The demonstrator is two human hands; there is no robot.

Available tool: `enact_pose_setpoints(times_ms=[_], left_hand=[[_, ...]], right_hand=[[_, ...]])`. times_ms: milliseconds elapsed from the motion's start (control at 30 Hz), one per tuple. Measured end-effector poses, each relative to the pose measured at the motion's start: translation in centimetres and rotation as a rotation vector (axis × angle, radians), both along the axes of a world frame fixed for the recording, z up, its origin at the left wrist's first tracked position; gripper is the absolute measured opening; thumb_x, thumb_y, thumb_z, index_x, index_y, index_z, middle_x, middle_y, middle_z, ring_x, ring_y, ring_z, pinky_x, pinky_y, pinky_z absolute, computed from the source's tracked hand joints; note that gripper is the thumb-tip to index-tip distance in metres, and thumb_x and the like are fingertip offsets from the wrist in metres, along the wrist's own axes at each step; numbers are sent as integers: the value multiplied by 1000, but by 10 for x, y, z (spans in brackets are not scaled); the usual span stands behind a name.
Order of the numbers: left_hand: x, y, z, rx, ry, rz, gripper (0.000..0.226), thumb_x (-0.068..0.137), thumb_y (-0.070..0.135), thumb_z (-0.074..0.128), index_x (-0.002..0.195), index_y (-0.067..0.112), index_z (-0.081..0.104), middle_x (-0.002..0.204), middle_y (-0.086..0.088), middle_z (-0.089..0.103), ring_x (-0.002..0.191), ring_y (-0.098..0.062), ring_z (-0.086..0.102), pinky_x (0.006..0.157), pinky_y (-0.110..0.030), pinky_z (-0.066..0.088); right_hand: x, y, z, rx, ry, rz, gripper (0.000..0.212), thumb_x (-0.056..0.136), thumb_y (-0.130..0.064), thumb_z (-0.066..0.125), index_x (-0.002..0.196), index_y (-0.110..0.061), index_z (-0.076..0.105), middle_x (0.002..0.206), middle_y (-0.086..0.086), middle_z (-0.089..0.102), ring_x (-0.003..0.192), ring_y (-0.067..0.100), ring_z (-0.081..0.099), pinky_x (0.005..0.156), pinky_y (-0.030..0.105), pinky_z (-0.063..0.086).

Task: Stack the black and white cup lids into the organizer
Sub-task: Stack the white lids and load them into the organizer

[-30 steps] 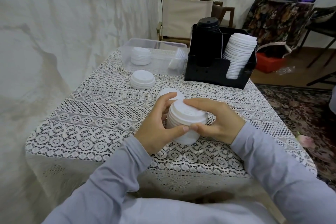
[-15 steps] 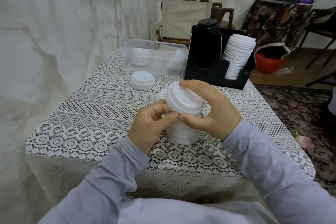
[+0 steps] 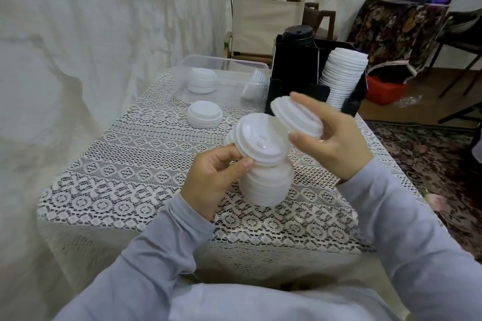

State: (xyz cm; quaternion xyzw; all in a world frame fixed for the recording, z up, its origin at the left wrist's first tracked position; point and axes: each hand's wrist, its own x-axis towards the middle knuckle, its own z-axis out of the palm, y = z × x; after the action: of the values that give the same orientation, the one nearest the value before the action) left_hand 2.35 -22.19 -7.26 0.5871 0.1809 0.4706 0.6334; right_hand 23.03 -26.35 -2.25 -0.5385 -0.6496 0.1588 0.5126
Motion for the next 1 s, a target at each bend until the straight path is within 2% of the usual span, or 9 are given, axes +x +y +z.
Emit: enact_pose_setpoints(times_ms=[100, 200, 300, 367, 467, 633, 733, 833, 1000], left_hand=[[0, 1, -1, 13, 26, -21, 21, 63, 26, 77, 82, 17, 76, 91, 0, 73, 95, -18, 66, 84, -27, 51], [1, 1, 0, 44, 44, -29, 33, 58, 42, 83, 82, 21, 77, 98, 3, 73, 104, -19, 63, 94, -32, 49], [2, 0, 2, 40, 42, -46, 35, 55, 48, 84, 80, 23, 77, 107, 5, 71, 112, -17, 60, 98, -29, 46], [3, 0, 2, 37, 43, -62, 35, 55, 46, 85, 80, 24, 77, 112, 5, 69, 116, -17, 58, 101, -30, 44], [3, 0, 1, 29, 50, -52, 38, 53, 46, 86, 81, 22, 78, 112, 2, 69, 117, -20, 57, 101, -31, 45], [2, -2, 2, 40, 67, -78, 34, 53, 50, 85, 78, 27, 78, 103, 7, 72, 110, -16, 60, 86, -22, 49], [0, -1, 3, 100, 105, -69, 42, 59, 50, 82, 92, 26, 76, 109, 4, 70, 113, -16, 59, 90, -30, 49], [-2, 1, 0, 211, 220, 127, 72, 63, 49, 78, 125, 20, 53, 130, 0, 56, 124, -15, 49, 106, -40, 39], [-3, 1, 5, 679, 362, 349, 57, 81, 33, 57, 134, 30, 39, 144, 1, 40, 135, -10, 35, 112, -31, 31]], right_hand=[[27, -3, -12, -228, -93, -178, 63, 79, -37, 72, 134, -36, 43, 136, -2, 47, 116, 11, 47, 85, 12, 42], [43, -9, -37, -540, -430, -254, 73, 80, -44, 67, 143, -34, 32, 143, 1, 41, 124, 22, 41, 103, 37, 36], [45, -10, -46, -650, -610, -256, 76, 81, -49, 64, 146, -34, 26, 148, 2, 35, 133, 24, 32, 112, 44, 27], [40, -13, -37, -526, -547, -237, 76, 81, -45, 65, 145, -37, 25, 152, 0, 29, 139, 18, 25, 115, 42, 21], [16, -19, -10, -198, -166, 13, 66, 78, -42, 69, 134, -47, 34, 149, -13, 33, 136, -2, 27, 114, 30, 25], [-23, -11, 1, -10, -195, 234, 70, 67, -45, 74, 128, -40, 41, 137, -16, 44, 131, 3, 39, 110, 30, 35], [-24, -9, -4, 26, -122, 228, 65, 64, -42, 76, 122, -37, 48, 131, -14, 49, 126, 3, 46, 105, 26, 41], [-15, -10, -5, 18, -66, 159, 59, 63, -44, 76, 117, -39, 52, 124, -17, 54, 119, -2, 51, 100, 19, 43], [-7, -9, -14, -175, -129, 147, 57, 67, -35, 81, 116, -39, 52, 122, -17, 54, 117, 3, 52, 103, 27, 43]])
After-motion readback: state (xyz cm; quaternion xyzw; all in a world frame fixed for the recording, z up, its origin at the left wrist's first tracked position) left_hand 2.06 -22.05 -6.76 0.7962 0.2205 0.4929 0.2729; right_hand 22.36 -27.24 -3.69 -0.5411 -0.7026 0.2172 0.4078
